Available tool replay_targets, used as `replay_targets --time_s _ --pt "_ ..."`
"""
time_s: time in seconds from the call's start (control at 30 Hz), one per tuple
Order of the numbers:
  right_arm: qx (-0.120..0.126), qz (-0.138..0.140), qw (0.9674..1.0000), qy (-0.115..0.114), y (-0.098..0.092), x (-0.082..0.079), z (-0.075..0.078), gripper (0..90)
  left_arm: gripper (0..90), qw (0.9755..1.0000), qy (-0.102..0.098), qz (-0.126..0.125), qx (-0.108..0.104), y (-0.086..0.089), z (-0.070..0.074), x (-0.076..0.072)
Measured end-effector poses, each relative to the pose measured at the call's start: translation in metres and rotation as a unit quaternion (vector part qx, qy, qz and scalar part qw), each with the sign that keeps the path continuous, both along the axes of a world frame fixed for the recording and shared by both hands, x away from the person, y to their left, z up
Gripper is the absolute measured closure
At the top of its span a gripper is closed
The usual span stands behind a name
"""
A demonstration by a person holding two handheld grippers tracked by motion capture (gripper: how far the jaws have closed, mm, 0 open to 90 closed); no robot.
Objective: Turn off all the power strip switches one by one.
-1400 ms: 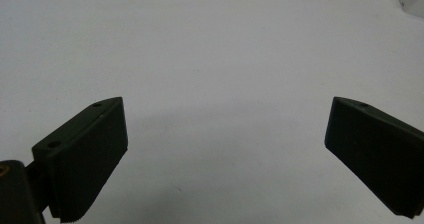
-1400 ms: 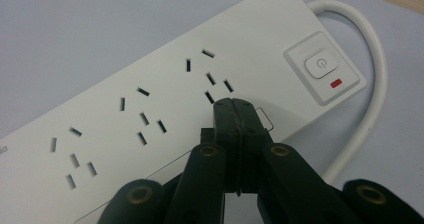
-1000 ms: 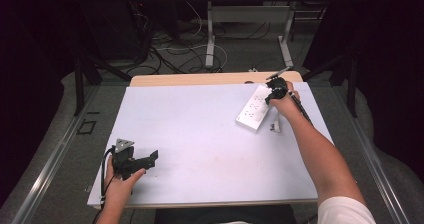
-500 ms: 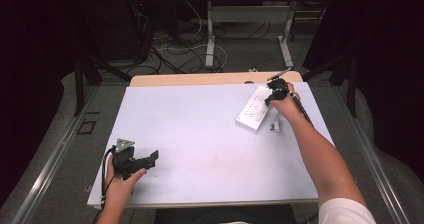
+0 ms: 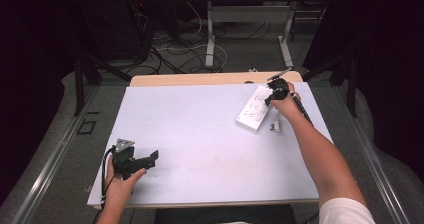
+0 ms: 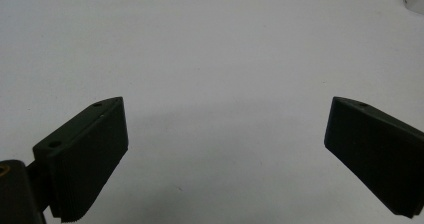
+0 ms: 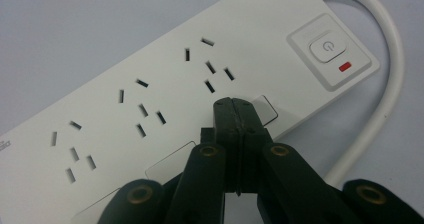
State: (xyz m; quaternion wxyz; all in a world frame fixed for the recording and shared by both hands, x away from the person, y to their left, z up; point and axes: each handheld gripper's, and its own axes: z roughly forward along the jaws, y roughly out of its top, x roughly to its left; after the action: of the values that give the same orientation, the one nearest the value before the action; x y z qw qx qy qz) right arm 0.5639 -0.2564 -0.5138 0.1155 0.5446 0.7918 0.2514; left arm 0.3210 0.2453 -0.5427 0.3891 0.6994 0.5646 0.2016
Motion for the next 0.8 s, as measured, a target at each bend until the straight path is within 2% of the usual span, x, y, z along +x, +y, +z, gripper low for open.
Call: replay_targets --time_s 0.17,0.23,0.3,0.33,0.37,0.57,0.8 --pt "-0.005 0.007 0.9999 -0.006 -0.003 -0.001 0.000 90.0 3.6 1.0000 0.000 0.000 -0.001 0.000 0.000 0.000" --pt "-0.008 -0.001 0.9999 0.009 -0.002 -0.002 0.002 90.0 3.6 1.0000 0.000 0.000 -0.001 0.000 0.000 0.000" --pt "-0.006 -0.002 1.0000 0.000 -0.003 -0.003 0.002 90.0 3.6 1.0000 0.000 -0.001 -0.001 0.000 0.000 0.000" --pt "-0.005 0.010 0.9999 0.001 -0.004 -0.003 0.003 90.0 3.6 1.0000 0.001 -0.002 -0.001 0.000 0.001 0.000" --pt "-0.007 0.005 1.0000 -0.005 -0.003 -0.003 0.002 90.0 3.6 1.0000 0.001 -0.002 -0.001 0.000 0.001 0.000" --pt "-0.004 0.026 0.9996 -0.010 0.001 -0.009 0.007 90.0 3.6 1.0000 -0.001 -0.002 -0.002 0.000 0.000 0.000" --pt "-0.009 0.044 0.9990 -0.006 0.007 -0.016 0.012 90.0 3.6 1.0000 0.000 -0.002 -0.002 -0.001 0.000 0.000"
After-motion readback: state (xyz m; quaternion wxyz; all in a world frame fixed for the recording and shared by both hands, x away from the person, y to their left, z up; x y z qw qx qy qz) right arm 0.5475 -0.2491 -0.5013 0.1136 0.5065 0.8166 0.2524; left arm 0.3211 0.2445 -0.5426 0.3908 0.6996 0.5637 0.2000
